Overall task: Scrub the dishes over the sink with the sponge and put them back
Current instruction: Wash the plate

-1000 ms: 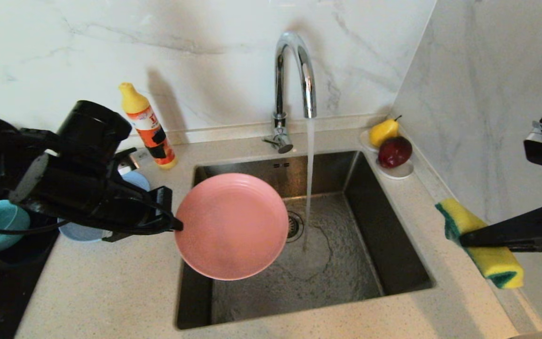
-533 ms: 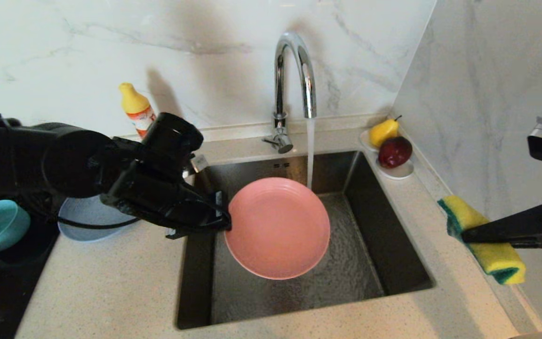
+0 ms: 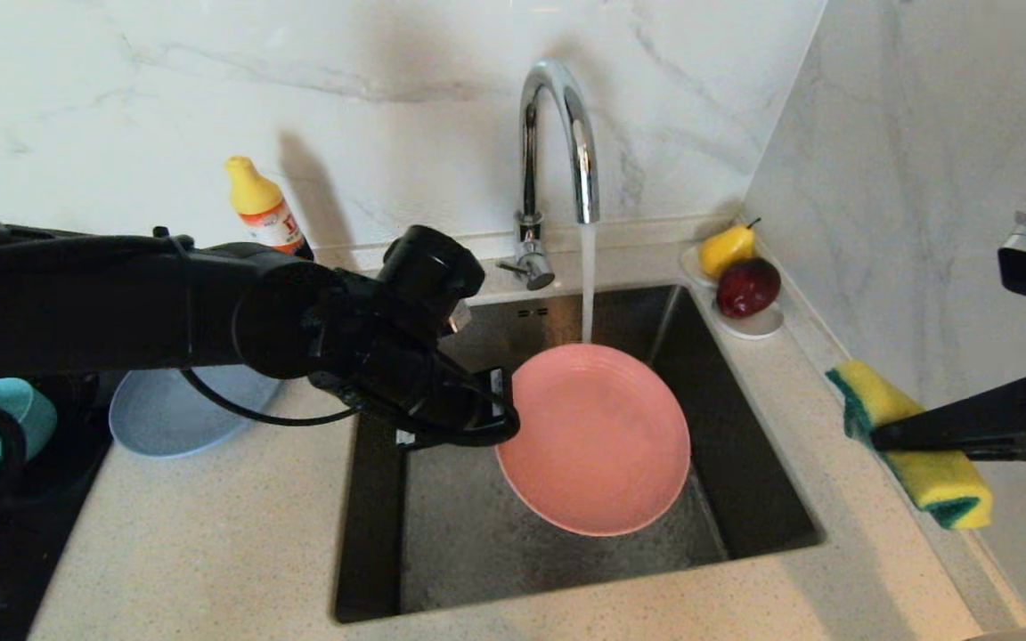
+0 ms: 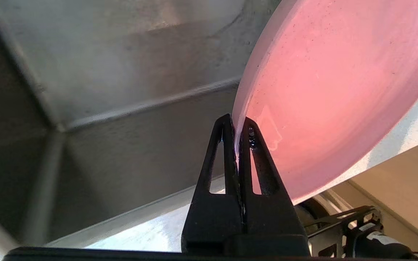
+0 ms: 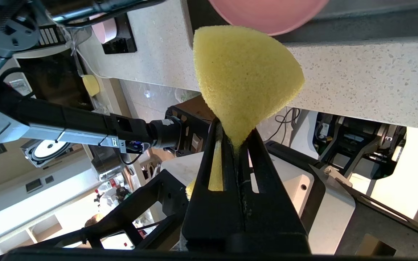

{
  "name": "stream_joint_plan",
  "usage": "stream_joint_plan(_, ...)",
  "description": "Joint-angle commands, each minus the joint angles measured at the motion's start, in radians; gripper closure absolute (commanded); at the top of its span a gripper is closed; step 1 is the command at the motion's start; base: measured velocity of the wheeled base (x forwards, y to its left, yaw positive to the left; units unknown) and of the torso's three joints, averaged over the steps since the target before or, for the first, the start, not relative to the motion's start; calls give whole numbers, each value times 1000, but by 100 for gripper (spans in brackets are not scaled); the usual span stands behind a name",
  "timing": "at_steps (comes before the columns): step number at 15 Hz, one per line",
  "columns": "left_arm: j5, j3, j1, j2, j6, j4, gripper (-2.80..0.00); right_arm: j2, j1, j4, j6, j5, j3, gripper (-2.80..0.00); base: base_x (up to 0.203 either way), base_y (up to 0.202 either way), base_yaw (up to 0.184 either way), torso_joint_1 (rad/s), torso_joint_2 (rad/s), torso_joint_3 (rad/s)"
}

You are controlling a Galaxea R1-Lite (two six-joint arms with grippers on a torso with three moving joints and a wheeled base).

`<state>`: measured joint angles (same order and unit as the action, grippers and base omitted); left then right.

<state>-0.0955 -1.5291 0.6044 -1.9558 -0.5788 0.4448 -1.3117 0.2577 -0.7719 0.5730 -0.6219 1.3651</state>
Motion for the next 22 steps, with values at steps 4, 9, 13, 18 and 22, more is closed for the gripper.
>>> stream_joint_plan(4, 38, -29, 26, -62, -28, -9, 0, -6, 6, -4, 2, -4, -3, 0, 0, 0, 0, 0, 0, 0)
stream_joint_plan(9, 96, -166, 25, -151, -90, 0, 0, -7, 5, -4, -4, -4, -12, 0, 0, 0, 0, 0, 0, 0)
stream_joint_plan(13, 97, -258, 24, -199, -107, 8, 0, -12, 2, -4, -10, -4, -17, 0, 0, 0, 0, 0, 0, 0)
stream_joint_plan(18, 108, -261, 4, -181, -110, 77, 0, -24, 5, -3, -10, -4, -15, 0, 0, 0, 0, 0, 0, 0)
stream_joint_plan(22, 267, -172, -50, -79, -94, 151, 0, -37, 14, -4, -11, -13, -22, 0, 0, 0, 0, 0, 0, 0)
